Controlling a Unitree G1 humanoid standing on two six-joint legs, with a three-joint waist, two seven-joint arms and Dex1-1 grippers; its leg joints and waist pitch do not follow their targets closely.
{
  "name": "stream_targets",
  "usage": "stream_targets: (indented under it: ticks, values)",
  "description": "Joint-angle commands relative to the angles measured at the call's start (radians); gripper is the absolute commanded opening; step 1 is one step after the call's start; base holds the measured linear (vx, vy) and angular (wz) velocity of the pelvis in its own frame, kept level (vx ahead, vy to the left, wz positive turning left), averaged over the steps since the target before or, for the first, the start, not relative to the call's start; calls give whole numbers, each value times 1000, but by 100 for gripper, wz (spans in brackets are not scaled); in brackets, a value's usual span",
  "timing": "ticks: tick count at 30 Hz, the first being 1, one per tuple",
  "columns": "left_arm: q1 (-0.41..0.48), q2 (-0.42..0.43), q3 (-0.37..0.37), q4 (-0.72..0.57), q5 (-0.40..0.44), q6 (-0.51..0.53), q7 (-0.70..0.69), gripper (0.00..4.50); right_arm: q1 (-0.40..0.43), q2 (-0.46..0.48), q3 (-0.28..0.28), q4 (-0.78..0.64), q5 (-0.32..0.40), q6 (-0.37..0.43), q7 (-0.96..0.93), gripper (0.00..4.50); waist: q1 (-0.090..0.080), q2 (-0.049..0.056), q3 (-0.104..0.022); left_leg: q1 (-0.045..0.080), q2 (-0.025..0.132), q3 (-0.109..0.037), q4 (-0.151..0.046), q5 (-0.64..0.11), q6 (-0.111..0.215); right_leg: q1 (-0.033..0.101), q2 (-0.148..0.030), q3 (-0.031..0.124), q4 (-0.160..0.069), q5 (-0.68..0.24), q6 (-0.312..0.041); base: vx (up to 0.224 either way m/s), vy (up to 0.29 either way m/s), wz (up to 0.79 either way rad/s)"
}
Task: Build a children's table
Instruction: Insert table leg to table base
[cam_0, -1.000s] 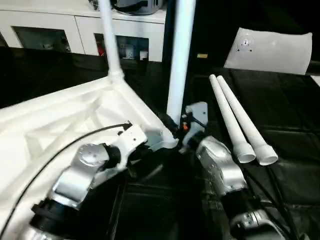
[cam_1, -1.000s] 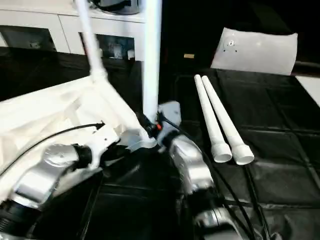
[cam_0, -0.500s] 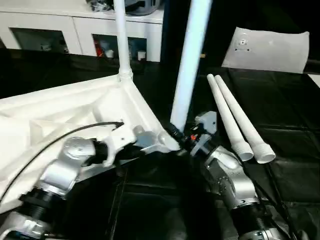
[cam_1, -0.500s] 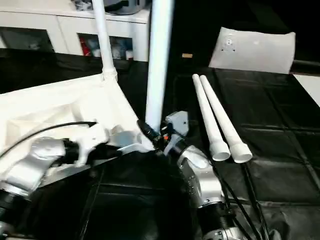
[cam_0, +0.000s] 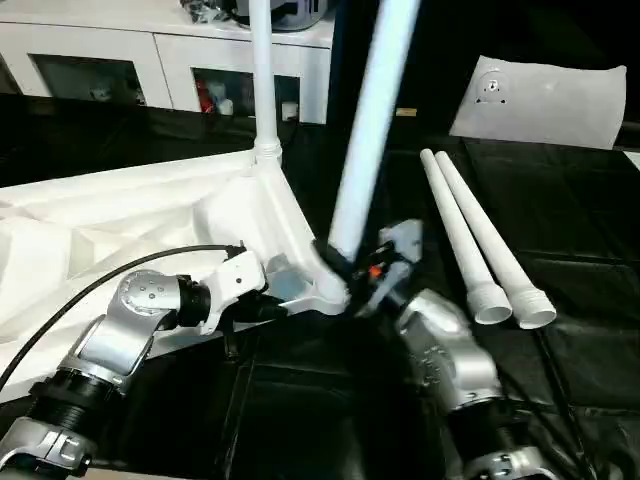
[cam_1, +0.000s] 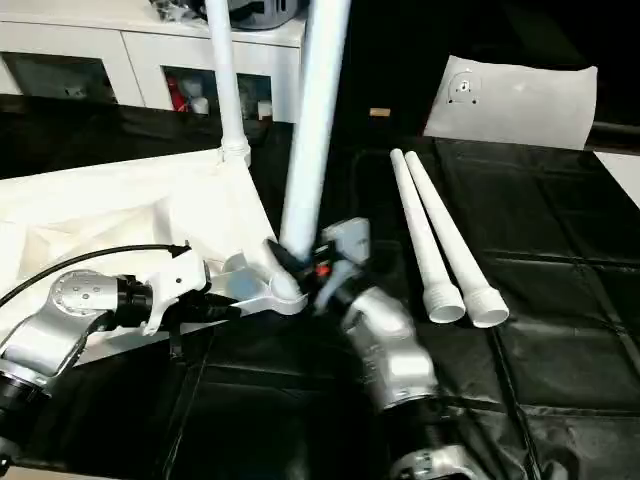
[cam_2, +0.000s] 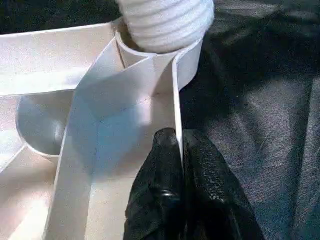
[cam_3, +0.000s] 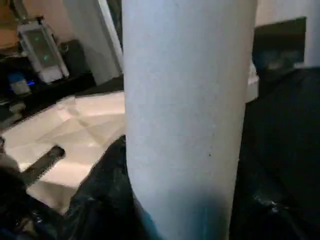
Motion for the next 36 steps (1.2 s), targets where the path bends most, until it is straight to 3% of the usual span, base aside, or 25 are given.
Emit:
stream_targets:
  ticks: [1, 6, 8, 15, 19, 23, 26, 28, 31, 36]
  values:
    - [-12, -5, -13, -3, 13, -12, -3, 0, -12, 0, 4, 30, -12, -7, 2, 190, -3, 14, -50, 11, 47, -11, -68, -153, -6, 37, -72, 40, -67, 13, -219, 0, 0, 0]
    - [-16, -7, -6, 0, -2, -10, -7, 0, -14, 2, 7, 93, -53, -74, -29, 190, -2, 17, -52, 10, 45, -10, -64, -128, -2, 38, -72, 39, -62, 68, -225, 0, 0, 0]
    - [-14, -5, -6, -2, -3, -10, -10, 0, -17, 9, 0, 120, -58, -97, -39, 190, 0, 24, -52, 11, 45, -12, -65, -135, -3, 38, -73, 39, -62, 62, -227, 0, 0, 0]
    - [-23, -2, -4, 12, 5, -15, -9, 0, -16, 27, -4, 190, -68, -158, -40, 190, -5, 26, -50, 11, 46, -13, -68, -177, -11, 38, -72, 39, -66, 33, -233, 0, 0, 0]
    - [-36, -3, 2, 34, 15, -22, 12, 0, 32, 16, 2, 154, -64, -167, -17, 190, -4, 26, -49, 12, 47, -14, -70, -193, -15, 38, -71, 40, -68, 13, -227, 0, 0, 0]
    - [-40, -2, 7, 48, 18, -27, 19, 0, 79, -1, 0, 112, -56, -171, -2, 190, 0, 27, -52, 11, 46, -14, -67, -163, -1, 40, -69, 39, -64, 76, -224, 0, 0, 0]
    - [-42, -1, 9, 57, 22, -29, 23, 0, 108, -15, -3, 73, -47, -168, 4, 190, 0, 32, -49, 12, 45, -14, -69, -191, -3, 38, -71, 40, -70, 29, -224, 0, 0, 0]
    - [-45, -1, 9, 62, 25, -30, 26, 0, 127, -29, -5, 39, -42, -161, 7, 190, -1, 29, -47, 13, 47, -15, -72, -221, -10, 38, -70, 40, -75, -30, -217, 0, 0, 0]
    - [-50, -3, 6, 70, 29, -32, 30, 0, 155, -55, -1, -18, -41, -142, 18, 190, -1, 30, -47, 13, 48, -15, -72, -226, -10, 36, -71, 41, -76, -37, -217, 0, 0, 0]
    - [-54, -2, 1, 72, 30, -42, 21, 0, 158, -97, 37, -43, -86, -130, 45, 190, 3, 29, -51, 11, 46, -14, -67, -175, 2, 38, -69, 39, -70, 32, -221, 0, 0, 0]
